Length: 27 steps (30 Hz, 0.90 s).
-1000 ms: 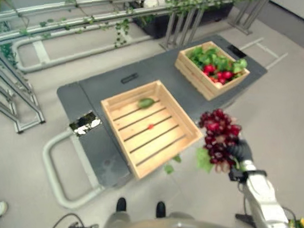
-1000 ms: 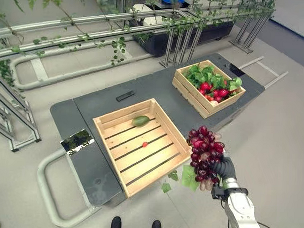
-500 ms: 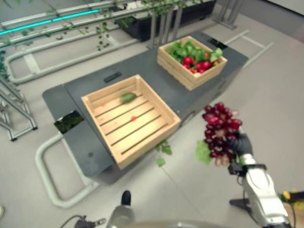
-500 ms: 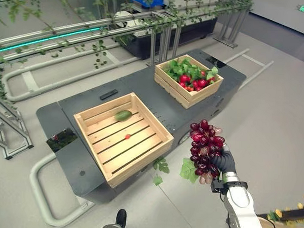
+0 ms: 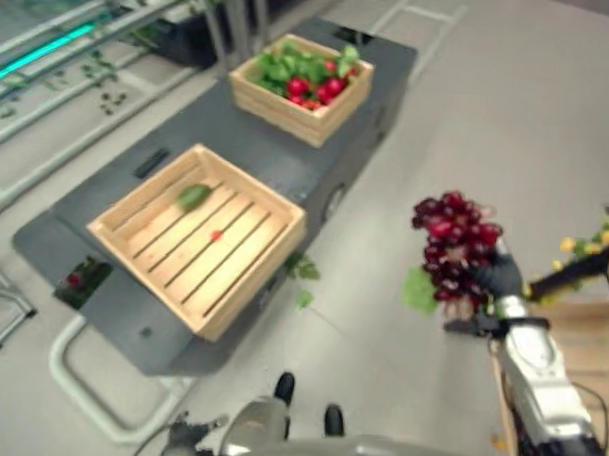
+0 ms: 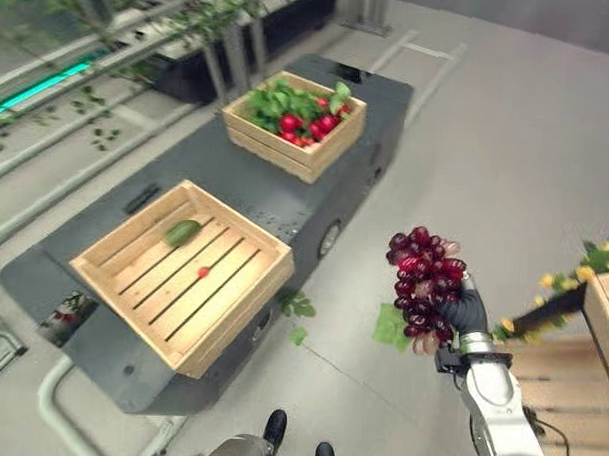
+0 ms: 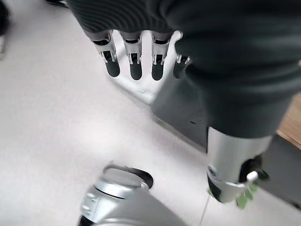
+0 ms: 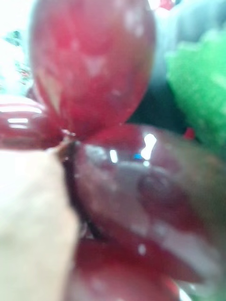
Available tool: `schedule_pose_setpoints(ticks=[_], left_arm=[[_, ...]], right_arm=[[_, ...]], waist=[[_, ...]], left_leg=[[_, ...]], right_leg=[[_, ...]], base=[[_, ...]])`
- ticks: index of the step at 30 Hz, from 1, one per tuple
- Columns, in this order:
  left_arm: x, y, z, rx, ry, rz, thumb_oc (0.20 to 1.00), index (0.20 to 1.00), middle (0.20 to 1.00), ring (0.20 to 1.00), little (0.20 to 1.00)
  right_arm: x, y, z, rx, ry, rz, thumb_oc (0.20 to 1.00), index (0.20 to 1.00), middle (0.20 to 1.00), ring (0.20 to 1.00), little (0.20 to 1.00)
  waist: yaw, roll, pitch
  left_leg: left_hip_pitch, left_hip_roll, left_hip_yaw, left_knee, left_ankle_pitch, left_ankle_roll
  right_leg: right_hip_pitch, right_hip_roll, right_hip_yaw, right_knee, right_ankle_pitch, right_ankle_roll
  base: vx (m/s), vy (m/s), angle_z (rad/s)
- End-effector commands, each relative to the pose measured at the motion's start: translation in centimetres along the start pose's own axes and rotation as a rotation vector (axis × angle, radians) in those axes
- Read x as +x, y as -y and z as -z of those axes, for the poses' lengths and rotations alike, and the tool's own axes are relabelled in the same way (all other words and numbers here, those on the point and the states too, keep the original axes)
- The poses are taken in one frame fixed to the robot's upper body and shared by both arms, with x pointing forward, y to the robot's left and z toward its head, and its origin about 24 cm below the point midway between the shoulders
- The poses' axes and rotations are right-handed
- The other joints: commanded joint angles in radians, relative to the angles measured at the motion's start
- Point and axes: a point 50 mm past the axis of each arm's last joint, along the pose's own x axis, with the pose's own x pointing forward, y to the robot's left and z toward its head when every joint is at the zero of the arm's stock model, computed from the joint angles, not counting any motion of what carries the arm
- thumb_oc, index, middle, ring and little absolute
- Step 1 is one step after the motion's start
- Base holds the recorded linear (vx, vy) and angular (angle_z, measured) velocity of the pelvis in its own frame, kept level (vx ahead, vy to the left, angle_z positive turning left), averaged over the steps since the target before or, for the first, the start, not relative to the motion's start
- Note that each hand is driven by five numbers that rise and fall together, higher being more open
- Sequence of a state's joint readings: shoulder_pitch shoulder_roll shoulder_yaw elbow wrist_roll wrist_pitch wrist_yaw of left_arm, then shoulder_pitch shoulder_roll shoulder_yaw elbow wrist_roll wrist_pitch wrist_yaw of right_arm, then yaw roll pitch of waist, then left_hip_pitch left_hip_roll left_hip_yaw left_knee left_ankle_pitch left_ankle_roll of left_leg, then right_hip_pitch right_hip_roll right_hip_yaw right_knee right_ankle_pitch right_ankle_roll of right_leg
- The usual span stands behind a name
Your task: Pick up the fruits from the basket on one side to the basket on the other side
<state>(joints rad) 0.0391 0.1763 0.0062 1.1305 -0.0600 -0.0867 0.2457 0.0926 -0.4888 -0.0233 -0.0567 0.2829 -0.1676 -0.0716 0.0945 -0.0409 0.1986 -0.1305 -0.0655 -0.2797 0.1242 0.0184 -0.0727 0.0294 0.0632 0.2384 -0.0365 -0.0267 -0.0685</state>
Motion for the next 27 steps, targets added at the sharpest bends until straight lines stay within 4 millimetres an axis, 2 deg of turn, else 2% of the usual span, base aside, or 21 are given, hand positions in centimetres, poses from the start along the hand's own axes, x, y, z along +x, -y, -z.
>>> schedule_pose_setpoints(ticks=[1, 4, 8, 10, 11, 12, 14, 16, 17, 18, 20, 22, 26, 27], left_arm=[[0.2, 0.5, -0.4, 0.054, 0.011, 0.023, 1.000, 1.000, 1.000, 1.000, 1.000], [0.3, 0.8, -1.1, 0.102, 0.029, 0.047, 1.000, 1.000, 1.000, 1.000, 1.000], [0.5, 1.0, -2.0, 0.215, 0.068, 0.072, 1.000, 1.000, 1.000, 1.000, 1.000], [0.5, 1.0, -2.2, 0.228, 0.078, 0.072, 1.000, 1.000, 1.000, 1.000, 1.000], [0.7, 0.6, -2.9, 0.249, 0.100, 0.062, 1.000, 1.000, 1.000, 1.000, 1.000], [0.7, 0.6, -2.9, 0.250, 0.100, 0.061, 1.000, 1.000, 1.000, 1.000, 1.000], [1.0, 0.2, -3.7, 0.277, 0.118, 0.051, 1.000, 1.000, 1.000, 1.000, 1.000], [1.1, -0.7, -4.0, 0.259, 0.122, 0.019, 1.000, 1.000, 1.000, 1.000, 1.000], [1.2, -1.2, -3.8, 0.245, 0.112, 0.002, 1.000, 1.000, 1.000, 1.000, 1.000], [1.2, -1.8, -3.2, 0.223, 0.089, -0.016, 1.000, 1.000, 1.000, 1.000, 1.000], [1.2, -2.4, -2.6, 0.186, 0.055, -0.037, 1.000, 1.000, 1.000, 1.000, 1.000], [1.3, -2.5, -2.5, 0.173, 0.043, -0.040, 1.000, 1.000, 1.000, 1.000, 1.000], [1.2, -1.9, -2.2, 0.180, 0.030, -0.024, 1.000, 1.000, 1.000, 1.000, 1.000], [1.1, -1.3, -2.3, 0.178, 0.035, -0.014, 1.000, 1.000, 1.000, 1.000, 1.000]], right_arm=[[0.7, 0.2, -3.5, 0.021, 0.208, 0.000, 0.200, 0.200, 0.200, 0.200, 0.200], [0.3, 0.3, -3.5, 0.029, 0.203, 0.006, 0.200, 0.200, 0.200, 0.200, 0.200], [-0.3, 0.7, -2.9, 0.027, 0.173, 0.033, 0.200, 0.200, 0.200, 0.200, 0.200], [-0.4, 0.8, -3.0, 0.026, 0.174, 0.036, 0.200, 0.200, 0.200, 0.200, 0.200], [-0.1, 0.6, -3.0, 0.047, 0.174, 0.033, 0.200, 0.200, 0.200, 0.200, 0.200], [-0.1, 0.6, -3.0, 0.047, 0.174, 0.033, 0.200, 0.200, 0.200, 0.200, 0.200], [0.3, 0.1, -3.1, 0.059, 0.178, 0.018, 0.200, 0.200, 0.200, 0.200, 0.200], [1.2, -0.9, -3.8, 0.072, 0.207, -0.026, 0.200, 0.200, 0.200, 0.200, 0.200], [1.7, -1.5, -4.1, 0.076, 0.223, -0.044, 0.200, 0.200, 0.200, 0.200, 0.200], [1.9, -2.0, -4.5, 0.086, 0.239, -0.068, 0.200, 0.200, 0.200, 0.200, 0.200], [2.3, -2.9, -5.2, 0.092, 0.270, -0.102, 0.200, 0.200, 0.200, 0.200, 0.200], [2.4, -3.3, -5.8, 0.103, 0.303, -0.127, 0.200, 0.200, 0.200, 0.200, 0.200], [1.9, -3.0, -6.3, 0.090, 0.324, -0.130, 0.200, 0.200, 0.200, 0.200, 0.200], [1.7, -2.6, -6.5, 0.075, 0.333, -0.117, 0.200, 0.200, 0.200, 0.200, 0.200]], waist=[[0.003, -0.017, -0.076], [-0.031, -0.016, -0.088], [-0.081, -0.024, -0.117], [-0.080, -0.026, -0.122], [-0.090, -0.039, -0.121], [-0.088, -0.040, -0.122], [-0.097, -0.051, -0.116], [-0.082, -0.064, -0.100], [-0.062, -0.068, -0.102], [-0.041, -0.066, -0.105], [-0.028, -0.076, -0.115], [-0.016, -0.095, -0.109], [-0.032, -0.094, -0.125], [-0.042, -0.088, -0.122]], left_leg=[[-0.178, -0.109, -0.026, 0.085, -0.039, 0.065], [-0.151, -0.073, -0.009, 0.025, -0.027, 0.062], [-0.085, -0.057, -0.009, -0.065, -0.013, 0.076], [-0.076, -0.049, 0.007, -0.082, -0.013, 0.077], [-0.081, -0.038, 0.041, -0.095, -0.012, 0.083], [-0.081, -0.037, 0.044, -0.095, -0.012, 0.083], [-0.089, -0.024, 0.082, -0.124, -0.007, 0.099], [-0.103, 0.007, 0.134, -0.129, -0.011, 0.103], [-0.114, 0.036, 0.170, -0.131, -0.010, 0.097], [-0.105, 0.069, 0.210, -0.132, -0.023, 0.089], [-0.093, 0.086, 0.254, -0.128, -0.030, 0.083], [-0.073, 0.080, 0.286, -0.136, -0.032, 0.082], [-0.054, 0.074, 0.297, -0.168, -0.033, 0.073], [-0.032, 0.058, 0.297, -0.167, -0.045, 0.075]], right_leg=[[0.035, 0.030, 0.007, -0.045, -0.055, 0.108], [0.026, 0.036, 0.039, -0.042, -0.054, 0.108], [-0.010, 0.028, 0.063, -0.009, -0.069, 0.115], [-0.024, 0.028, 0.088, 0.001, -0.070, 0.122], [-0.056, 0.028, 0.137, 0.013, -0.057, 0.139], [-0.058, 0.028, 0.140, 0.014, -0.057, 0.139], [-0.117, 0.024, 0.190, 0.031, -0.032, 0.175], [-0.173, 0.010, 0.149, 0.035, -0.002, 0.202], [-0.193, -0.015, 0.089, 0.021, 0.009, 0.209], [-0.196, -0.056, -0.034, 0.009, 0.001, 0.217], [-0.190, -0.075, -0.131, 0.006, 0.005, 0.214], [-0.164, -0.075, -0.170, 0.012, -0.002, 0.205], [-0.183, -0.090, -0.165, -0.038, 0.033, 0.211], [-0.179, -0.094, -0.170, -0.036, 0.044, 0.210]], base=[[0.04, 0.056, -0.56], [0.02, 0.117, -0.51], [0.03, 0.182, -0.29], [-0.04, 0.149, -0.94], [-0.07, 0.121, -1.16], [-0.15, 0.212, -1.18], [-0.20, 0.173, -1.28], [-0.27, 0.049, -1.64], [-0.21, -0.006, -1.82], [-0.13, 0.011, -2.00], [-0.01, 0.065, -1.74], [-0.03, 0.064, -1.51], [0.07, 0.037, -0.40], [0.08, 0.058, 0.13]])
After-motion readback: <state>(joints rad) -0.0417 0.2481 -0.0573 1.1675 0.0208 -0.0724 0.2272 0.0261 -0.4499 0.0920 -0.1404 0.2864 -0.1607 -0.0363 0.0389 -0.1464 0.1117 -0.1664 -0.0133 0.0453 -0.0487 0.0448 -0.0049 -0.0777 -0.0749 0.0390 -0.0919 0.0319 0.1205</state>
